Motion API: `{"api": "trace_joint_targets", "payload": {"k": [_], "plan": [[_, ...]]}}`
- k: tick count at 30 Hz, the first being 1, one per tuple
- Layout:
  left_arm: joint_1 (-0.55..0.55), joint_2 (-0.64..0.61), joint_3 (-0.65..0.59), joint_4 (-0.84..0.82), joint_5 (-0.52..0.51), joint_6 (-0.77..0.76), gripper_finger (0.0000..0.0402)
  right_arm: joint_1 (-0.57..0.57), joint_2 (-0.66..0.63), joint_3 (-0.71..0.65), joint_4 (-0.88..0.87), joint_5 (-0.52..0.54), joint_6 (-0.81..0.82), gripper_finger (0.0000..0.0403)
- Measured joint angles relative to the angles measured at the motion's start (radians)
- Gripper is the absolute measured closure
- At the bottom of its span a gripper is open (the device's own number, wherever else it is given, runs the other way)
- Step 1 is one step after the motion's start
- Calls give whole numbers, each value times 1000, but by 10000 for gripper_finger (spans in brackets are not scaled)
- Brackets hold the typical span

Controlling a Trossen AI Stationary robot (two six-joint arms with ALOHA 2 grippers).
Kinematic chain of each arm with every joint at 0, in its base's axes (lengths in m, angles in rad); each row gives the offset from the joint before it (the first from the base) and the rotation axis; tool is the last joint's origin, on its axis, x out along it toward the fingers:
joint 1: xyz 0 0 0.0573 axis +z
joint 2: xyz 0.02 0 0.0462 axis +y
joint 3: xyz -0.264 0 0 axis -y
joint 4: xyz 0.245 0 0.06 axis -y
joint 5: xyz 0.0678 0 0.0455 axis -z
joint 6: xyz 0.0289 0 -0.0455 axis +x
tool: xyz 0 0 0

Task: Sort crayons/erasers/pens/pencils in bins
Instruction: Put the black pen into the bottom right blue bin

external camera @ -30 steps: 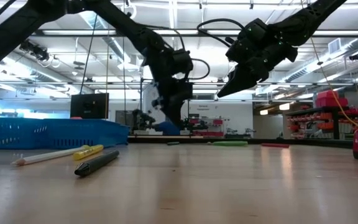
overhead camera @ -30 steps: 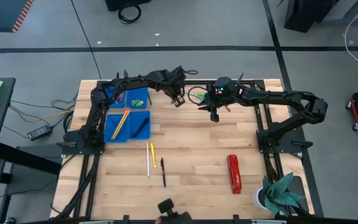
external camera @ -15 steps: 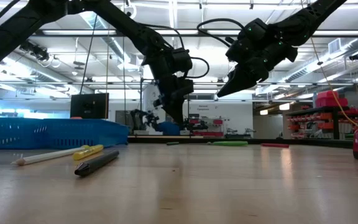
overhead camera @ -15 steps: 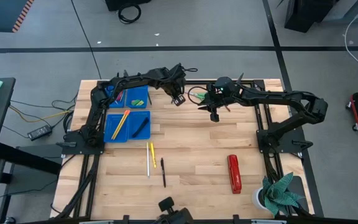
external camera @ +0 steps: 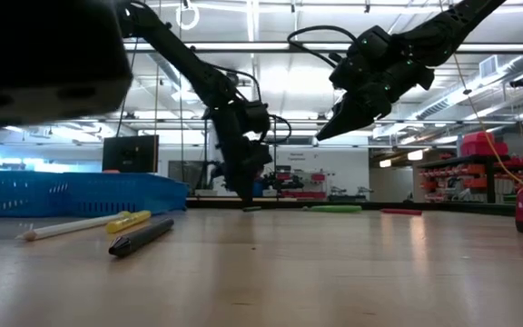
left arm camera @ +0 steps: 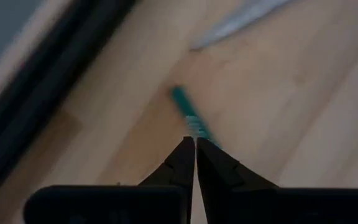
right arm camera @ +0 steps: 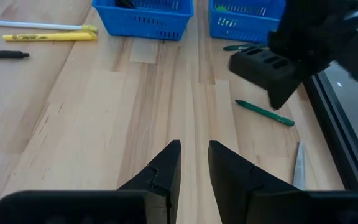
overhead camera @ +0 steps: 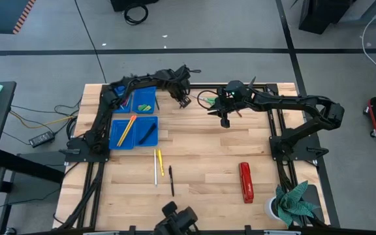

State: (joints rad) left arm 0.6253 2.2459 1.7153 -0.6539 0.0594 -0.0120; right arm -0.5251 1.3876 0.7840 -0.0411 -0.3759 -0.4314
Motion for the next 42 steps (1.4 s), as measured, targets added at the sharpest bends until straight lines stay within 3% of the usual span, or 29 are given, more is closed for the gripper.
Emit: {"api": "trace_joint_targets", "payload": {"k": [7, 14, 22, 26, 30, 38, 42], "plan": [[-23, -3, 0, -71, 6, 24, 379, 0, 0, 0, -1, 0, -2, 315], [-55, -12, 0, -113, 16, 57, 354, 0, 0, 0, -1, 0, 2, 315], [-60, -19, -7, -178, -75, 299, 346, 0, 0, 0, -13, 0, 3, 315], [-66, -19, -14, -211, -85, 283, 342, 0, 0, 0, -13, 0, 2, 315], [-80, -20, -14, -358, -63, 257, 328, 0, 0, 0, -19, 0, 1, 315], [-201, -44, -15, -598, -59, 208, 298, 0, 0, 0, -21, 0, -21, 315], [-312, -69, -15, -658, -60, 285, 298, 0, 0, 0, -31, 0, -21, 315]]}}
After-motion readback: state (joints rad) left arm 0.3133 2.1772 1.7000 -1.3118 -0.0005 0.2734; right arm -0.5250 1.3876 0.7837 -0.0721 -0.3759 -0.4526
